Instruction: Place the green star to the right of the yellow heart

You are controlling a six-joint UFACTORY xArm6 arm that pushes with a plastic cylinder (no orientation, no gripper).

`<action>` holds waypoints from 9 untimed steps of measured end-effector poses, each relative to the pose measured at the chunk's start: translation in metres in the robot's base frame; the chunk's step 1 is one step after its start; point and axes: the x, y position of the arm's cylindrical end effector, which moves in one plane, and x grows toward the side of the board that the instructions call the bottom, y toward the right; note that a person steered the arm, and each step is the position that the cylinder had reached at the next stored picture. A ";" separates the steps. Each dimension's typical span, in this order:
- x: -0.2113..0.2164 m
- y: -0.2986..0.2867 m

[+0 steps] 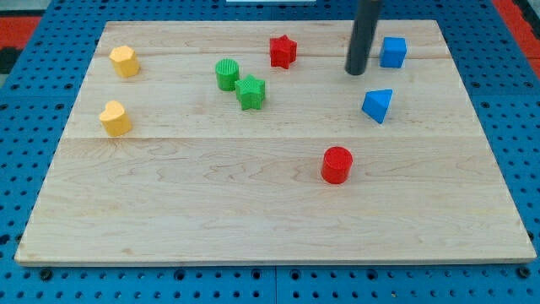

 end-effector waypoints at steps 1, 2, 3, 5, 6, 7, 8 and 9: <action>0.005 -0.040; -0.001 -0.053; -0.003 -0.053; -0.003 -0.069; 0.000 -0.092; 0.032 -0.115; 0.073 -0.154; 0.069 -0.157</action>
